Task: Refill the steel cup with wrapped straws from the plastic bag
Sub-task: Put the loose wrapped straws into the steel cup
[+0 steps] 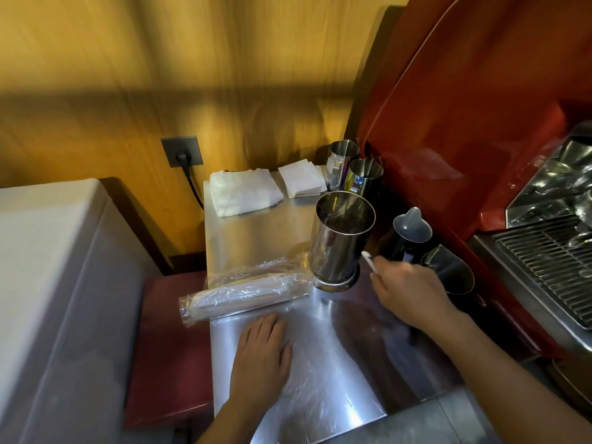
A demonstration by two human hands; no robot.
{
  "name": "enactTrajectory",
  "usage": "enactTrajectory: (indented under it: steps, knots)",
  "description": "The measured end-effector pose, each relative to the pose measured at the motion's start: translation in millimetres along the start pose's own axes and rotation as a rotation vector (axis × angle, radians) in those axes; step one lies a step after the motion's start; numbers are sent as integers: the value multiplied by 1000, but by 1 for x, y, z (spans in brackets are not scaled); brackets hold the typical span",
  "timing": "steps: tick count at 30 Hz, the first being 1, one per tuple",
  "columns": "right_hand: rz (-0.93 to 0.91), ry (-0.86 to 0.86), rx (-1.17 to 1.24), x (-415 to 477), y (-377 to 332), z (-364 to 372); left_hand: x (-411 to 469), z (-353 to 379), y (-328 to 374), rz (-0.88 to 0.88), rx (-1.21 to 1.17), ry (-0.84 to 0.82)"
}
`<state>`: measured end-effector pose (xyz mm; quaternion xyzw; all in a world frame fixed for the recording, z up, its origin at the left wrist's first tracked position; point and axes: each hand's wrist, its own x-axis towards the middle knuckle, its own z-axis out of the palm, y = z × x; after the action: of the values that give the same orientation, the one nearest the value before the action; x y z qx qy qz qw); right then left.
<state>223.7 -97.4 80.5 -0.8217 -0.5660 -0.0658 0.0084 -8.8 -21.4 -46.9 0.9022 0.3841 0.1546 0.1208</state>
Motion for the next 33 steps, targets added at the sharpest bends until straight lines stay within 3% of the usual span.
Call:
enactTrajectory:
  steps: [3,10,13,15,19,21,25,28,31,33]
  knots:
    - [-4,19,287,8,5,-40,0,-3,2,2,-7,10]
    - [-23,579,791,28,3,-95,-1,-6,3,-3,-24,18]
    - [21,704,874,48,-2,-92,-1,-5,3,5,-24,34]
    - [79,629,875,63,-6,-81,0,-5,3,11,-23,39]
    - [284,112,606,88,-7,-58,0,-7,2,-7,-15,-8]
    - [308,-4,581,90,-7,-53,0,-7,2,-12,-22,-17]
    - [285,-4,610,89,-5,-52,1,-7,3,-7,-33,9]
    - [227,121,599,87,-8,-57,2,-10,4,-20,-43,-7]
    - [24,295,603,79,-24,-61,3,-10,4,-6,-91,6]
    - [-118,296,592,72,-40,-60,9,-15,5,-11,-154,43]
